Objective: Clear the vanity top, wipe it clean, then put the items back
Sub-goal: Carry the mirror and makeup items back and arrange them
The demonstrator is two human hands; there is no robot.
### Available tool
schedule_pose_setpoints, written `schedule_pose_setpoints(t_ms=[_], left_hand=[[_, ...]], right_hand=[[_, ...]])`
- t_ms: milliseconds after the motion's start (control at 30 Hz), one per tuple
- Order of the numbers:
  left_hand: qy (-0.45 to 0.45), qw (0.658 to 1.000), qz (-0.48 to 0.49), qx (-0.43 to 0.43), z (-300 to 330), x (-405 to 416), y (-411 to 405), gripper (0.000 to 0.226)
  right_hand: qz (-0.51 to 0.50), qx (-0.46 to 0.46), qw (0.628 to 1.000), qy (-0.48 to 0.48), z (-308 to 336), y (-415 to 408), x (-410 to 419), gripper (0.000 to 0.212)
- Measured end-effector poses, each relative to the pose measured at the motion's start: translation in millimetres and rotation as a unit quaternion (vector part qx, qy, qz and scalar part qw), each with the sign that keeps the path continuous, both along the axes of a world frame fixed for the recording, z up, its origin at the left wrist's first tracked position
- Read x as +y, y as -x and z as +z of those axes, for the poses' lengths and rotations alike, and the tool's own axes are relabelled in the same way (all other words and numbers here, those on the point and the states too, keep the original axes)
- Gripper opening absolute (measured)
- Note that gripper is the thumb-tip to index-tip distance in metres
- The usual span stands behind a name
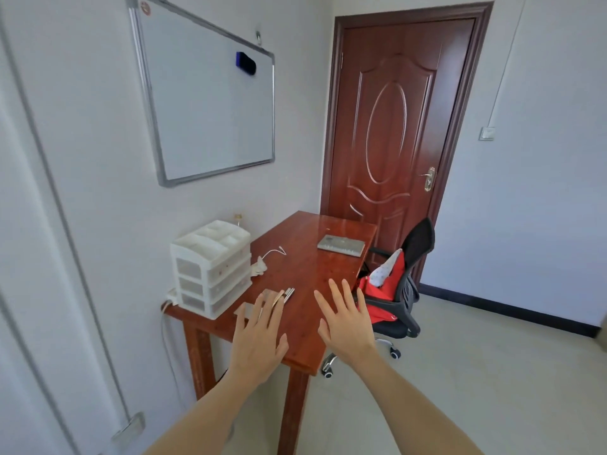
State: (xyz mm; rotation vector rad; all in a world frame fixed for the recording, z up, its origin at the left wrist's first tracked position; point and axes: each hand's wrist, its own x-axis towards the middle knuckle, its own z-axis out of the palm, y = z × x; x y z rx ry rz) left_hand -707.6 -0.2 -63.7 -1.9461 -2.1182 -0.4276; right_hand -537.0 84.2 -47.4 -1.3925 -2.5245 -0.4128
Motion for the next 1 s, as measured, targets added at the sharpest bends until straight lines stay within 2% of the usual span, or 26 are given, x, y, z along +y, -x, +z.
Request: schedule_pose_setpoints(t_ms=[300, 500, 733, 867, 1000], left_hand=[[0.123, 0.991, 0.007, -0.046, -71, 89, 46, 0.060], [0.173, 0.984, 0.044, -0.022, -113, 157, 71, 0.061], [0.235, 0.964, 0.117, -0.046, -162, 228, 101, 0.063], [0.264, 0.952, 0.149, -0.049, -175, 253, 115, 0.070], [0.275, 0.945, 0.176, -0.035, -179, 265, 134, 0.076]], right_hand=[[-0.012, -0.021, 0.995, 0.093, -81, 42, 95, 0.049], [0.020, -0.039, 0.991, 0.130, -126, 79, 170, 0.045], [0.117, -0.100, 0.970, 0.188, -171, 118, 273, 0.059], [0.192, -0.147, 0.948, 0.208, -190, 136, 316, 0.061], [0.254, -0.154, 0.930, 0.218, -204, 162, 345, 0.065]])
